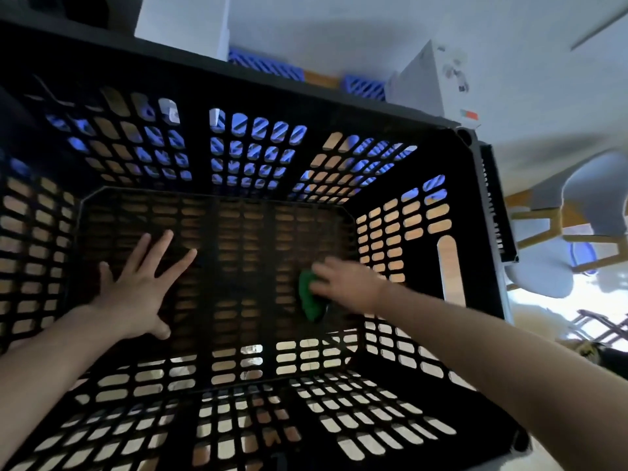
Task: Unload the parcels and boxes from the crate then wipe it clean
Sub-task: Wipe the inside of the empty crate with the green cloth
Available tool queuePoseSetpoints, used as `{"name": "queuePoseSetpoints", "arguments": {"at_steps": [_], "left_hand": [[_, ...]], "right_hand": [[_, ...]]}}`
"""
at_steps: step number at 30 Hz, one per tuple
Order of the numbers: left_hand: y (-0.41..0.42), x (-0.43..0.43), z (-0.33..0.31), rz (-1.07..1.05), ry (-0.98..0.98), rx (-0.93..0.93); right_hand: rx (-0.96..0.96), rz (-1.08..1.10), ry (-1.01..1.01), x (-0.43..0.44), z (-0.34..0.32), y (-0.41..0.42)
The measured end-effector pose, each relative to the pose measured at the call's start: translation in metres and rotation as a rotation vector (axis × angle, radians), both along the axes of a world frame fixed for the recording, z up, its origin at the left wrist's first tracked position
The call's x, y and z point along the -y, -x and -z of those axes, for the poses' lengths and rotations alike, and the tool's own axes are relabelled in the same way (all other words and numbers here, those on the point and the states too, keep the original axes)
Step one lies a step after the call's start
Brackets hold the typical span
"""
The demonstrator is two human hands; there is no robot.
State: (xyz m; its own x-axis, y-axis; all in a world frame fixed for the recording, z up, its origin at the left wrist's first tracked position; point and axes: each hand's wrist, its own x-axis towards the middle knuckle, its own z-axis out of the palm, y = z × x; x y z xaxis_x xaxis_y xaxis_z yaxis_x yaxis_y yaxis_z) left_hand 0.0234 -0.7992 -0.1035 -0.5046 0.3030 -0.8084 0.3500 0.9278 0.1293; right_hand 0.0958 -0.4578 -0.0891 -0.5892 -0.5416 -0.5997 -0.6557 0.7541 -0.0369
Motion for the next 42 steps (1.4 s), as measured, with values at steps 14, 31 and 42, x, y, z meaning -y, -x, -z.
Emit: {"name": "queuePoseSetpoints", "arguments": {"at_steps": [14, 31, 42], "left_hand": [[0.002, -0.002, -0.005, 0.023, 0.017, -0.015], [0.001, -0.005, -0.006, 0.012, 0.009, 0.013], [0.001, -0.003, -0.004, 0.069, 0.044, -0.015]], "right_hand": [[-0.244, 0.569, -0.226, 0.01, 0.011, 0.012], [-0.324, 0.334, -0.328, -0.011, -0.001, 0.083], [0.073, 0.063, -0.395, 0.026, -0.018, -0.005]]}}
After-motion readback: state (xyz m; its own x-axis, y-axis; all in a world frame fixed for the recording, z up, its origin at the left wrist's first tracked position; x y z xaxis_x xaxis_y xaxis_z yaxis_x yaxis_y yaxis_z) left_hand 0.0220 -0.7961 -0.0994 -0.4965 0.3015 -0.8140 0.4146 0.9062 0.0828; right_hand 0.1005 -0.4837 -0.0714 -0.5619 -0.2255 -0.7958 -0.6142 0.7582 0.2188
